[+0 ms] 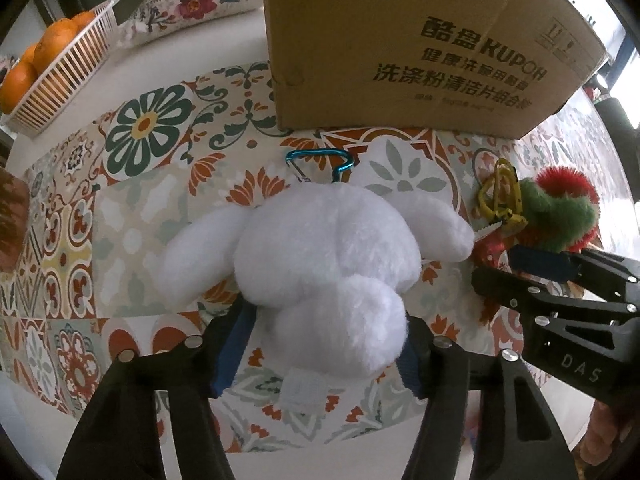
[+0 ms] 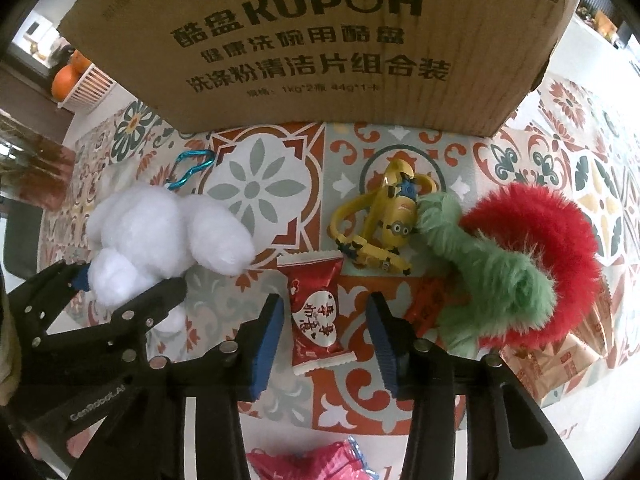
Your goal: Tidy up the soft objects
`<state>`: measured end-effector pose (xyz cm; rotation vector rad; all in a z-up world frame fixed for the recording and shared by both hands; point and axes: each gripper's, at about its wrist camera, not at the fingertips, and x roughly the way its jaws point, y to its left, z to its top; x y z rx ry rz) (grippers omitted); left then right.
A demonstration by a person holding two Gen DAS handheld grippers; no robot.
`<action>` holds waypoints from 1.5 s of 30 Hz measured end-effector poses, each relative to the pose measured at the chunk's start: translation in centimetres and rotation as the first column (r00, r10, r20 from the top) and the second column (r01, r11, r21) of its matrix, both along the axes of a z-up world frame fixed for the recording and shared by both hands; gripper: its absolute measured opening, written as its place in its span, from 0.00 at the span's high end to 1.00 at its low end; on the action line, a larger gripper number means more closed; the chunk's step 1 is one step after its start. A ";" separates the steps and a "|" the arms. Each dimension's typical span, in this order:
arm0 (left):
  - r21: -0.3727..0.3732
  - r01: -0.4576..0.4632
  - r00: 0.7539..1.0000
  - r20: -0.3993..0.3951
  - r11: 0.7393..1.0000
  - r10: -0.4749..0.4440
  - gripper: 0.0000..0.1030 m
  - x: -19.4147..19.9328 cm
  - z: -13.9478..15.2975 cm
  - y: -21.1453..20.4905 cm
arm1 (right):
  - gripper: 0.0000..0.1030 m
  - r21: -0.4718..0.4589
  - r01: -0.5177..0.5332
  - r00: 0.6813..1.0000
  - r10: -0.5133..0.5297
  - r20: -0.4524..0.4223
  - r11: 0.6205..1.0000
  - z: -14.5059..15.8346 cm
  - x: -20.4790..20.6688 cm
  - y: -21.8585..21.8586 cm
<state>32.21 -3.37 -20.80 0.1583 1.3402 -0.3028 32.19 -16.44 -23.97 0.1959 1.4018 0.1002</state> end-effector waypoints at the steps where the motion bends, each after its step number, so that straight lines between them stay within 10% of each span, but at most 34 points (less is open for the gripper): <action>1: -0.006 -0.003 1.000 -0.005 1.000 0.003 0.42 0.1 -0.1 0.0 | 0.62 0.003 0.002 1.000 -0.002 0.002 1.000 0.0 0.0 0.0; 6: -0.019 -0.012 1.000 -0.005 1.000 0.012 0.49 0.6 -0.3 0.0 | 0.75 0.004 -0.003 1.000 0.003 0.009 1.000 0.0 -0.3 -0.2; 45: -0.116 -0.048 0.966 0.246 0.992 0.076 0.51 -6.2 10.0 0.2 | 0.75 0.037 0.030 0.954 -0.040 0.297 0.999 12.0 -6.6 -2.9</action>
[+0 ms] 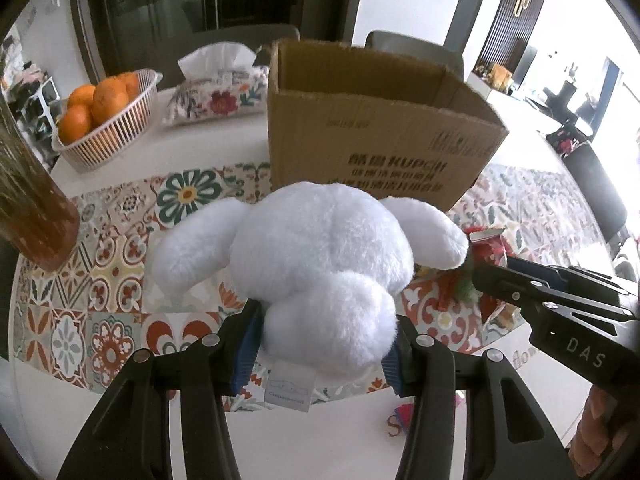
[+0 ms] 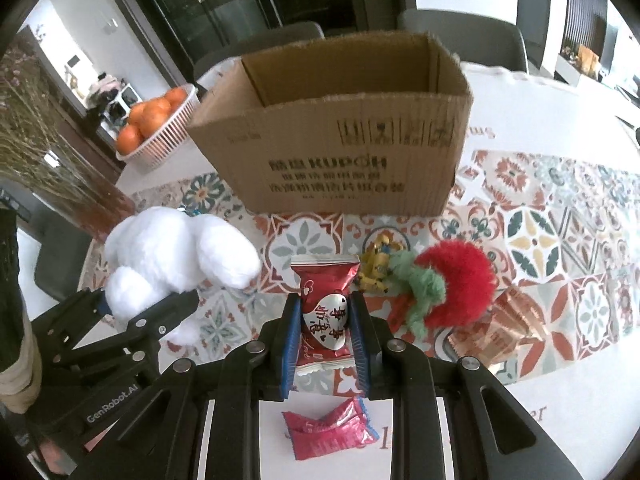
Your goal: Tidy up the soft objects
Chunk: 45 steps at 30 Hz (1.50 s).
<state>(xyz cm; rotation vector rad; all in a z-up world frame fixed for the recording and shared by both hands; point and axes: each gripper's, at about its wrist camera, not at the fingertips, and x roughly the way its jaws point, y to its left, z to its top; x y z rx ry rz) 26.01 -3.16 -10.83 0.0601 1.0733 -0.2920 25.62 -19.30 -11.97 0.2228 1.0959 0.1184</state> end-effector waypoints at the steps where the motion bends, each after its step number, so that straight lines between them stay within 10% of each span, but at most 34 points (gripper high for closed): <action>1: -0.004 0.001 1.000 0.007 1.000 -0.001 0.51 -0.1 0.3 0.0 | 0.75 0.006 0.001 1.000 -0.001 0.008 1.000 0.3 -0.2 -0.3; 45: -0.069 0.083 0.963 0.263 0.994 -0.062 0.51 3.0 11.7 -3.4 | 0.75 0.028 0.066 0.949 -0.071 0.306 0.997 12.3 1.8 -2.9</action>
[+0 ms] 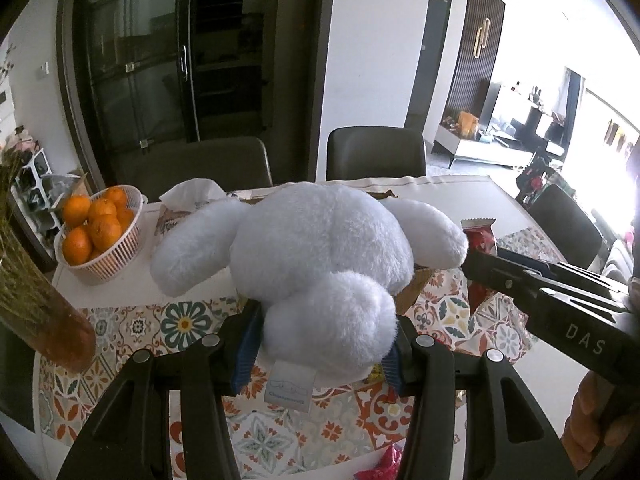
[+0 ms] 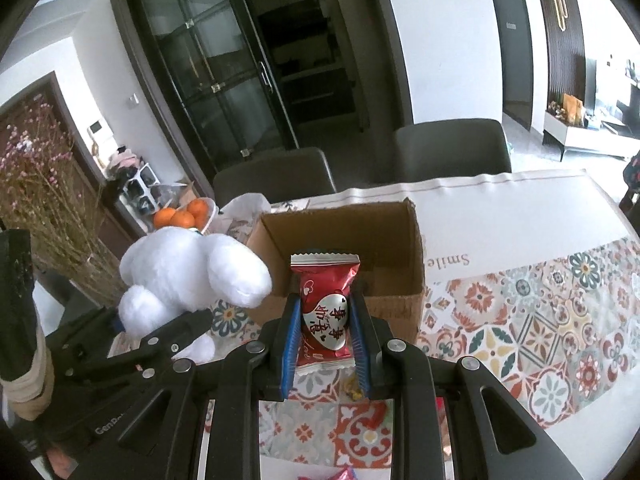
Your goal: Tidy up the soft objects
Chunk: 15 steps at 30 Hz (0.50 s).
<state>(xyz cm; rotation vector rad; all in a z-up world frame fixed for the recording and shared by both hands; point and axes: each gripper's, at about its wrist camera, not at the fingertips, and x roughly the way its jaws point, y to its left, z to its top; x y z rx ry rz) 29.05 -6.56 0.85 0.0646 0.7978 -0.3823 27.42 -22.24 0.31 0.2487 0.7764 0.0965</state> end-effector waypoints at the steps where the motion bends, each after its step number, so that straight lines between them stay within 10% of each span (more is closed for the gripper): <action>1: 0.001 0.001 1.000 0.000 1.000 -0.001 0.51 0.2 0.0 -0.1 | 0.75 -0.003 0.002 1.000 -0.002 0.004 1.000 0.2 0.2 -0.1; 15: -0.005 0.016 1.000 -0.005 1.000 -0.016 0.51 3.7 1.7 -1.6 | 0.75 -0.004 0.001 1.000 -0.001 0.019 1.000 1.7 4.0 -1.0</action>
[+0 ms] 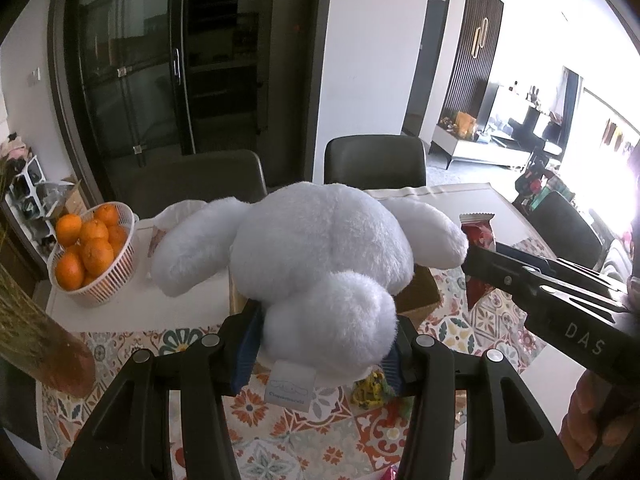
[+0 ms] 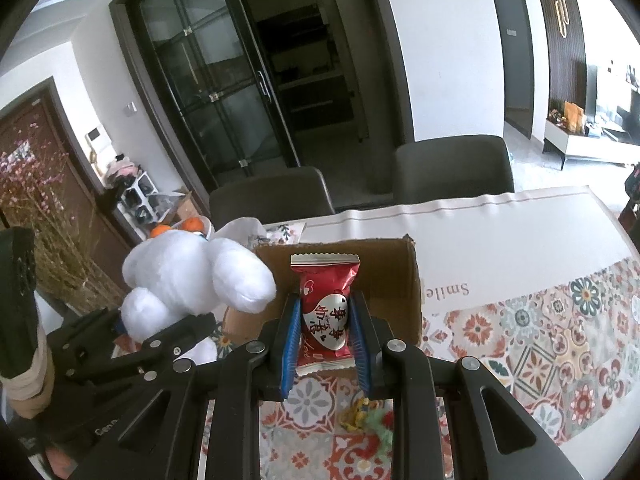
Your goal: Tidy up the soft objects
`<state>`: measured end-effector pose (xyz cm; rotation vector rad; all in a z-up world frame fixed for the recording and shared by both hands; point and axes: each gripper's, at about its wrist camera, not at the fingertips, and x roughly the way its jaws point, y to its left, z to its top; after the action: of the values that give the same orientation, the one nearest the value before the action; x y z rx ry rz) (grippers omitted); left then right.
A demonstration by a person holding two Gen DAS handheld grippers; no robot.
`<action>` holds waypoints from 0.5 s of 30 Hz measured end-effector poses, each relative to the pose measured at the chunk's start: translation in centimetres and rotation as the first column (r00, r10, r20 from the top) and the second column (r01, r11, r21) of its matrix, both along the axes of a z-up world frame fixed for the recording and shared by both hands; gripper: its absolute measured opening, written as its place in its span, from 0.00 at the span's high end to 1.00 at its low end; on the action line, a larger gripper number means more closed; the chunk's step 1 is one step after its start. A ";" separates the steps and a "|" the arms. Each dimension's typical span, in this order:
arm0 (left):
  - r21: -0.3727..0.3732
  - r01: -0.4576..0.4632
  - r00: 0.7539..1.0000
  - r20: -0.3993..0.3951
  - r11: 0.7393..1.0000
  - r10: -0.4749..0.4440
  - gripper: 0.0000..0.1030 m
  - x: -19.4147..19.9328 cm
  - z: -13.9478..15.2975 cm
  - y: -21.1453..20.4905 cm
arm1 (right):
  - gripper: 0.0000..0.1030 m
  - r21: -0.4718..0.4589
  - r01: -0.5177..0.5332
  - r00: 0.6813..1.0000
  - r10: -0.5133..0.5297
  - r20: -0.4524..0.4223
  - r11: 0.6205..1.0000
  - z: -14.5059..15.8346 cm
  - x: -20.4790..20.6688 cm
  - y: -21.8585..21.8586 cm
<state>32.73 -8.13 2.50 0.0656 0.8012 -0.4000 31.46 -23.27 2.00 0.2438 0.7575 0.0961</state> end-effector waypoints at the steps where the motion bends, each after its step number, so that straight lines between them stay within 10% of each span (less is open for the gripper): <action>1: 0.002 0.000 1.000 0.002 1.000 0.000 0.51 0.3 0.1 -0.1 | 0.75 -0.002 0.001 1.000 -0.001 0.002 1.000 0.1 0.3 -0.1; 15: 0.029 0.022 0.999 -0.049 0.999 -0.021 0.51 4.0 -0.4 -1.3 | 0.75 0.004 -0.002 0.998 0.003 -0.057 1.000 -0.8 4.5 -0.7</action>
<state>36.68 -9.43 2.09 0.0924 0.8550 -0.4111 35.91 -23.98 1.22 0.2505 0.8144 0.0935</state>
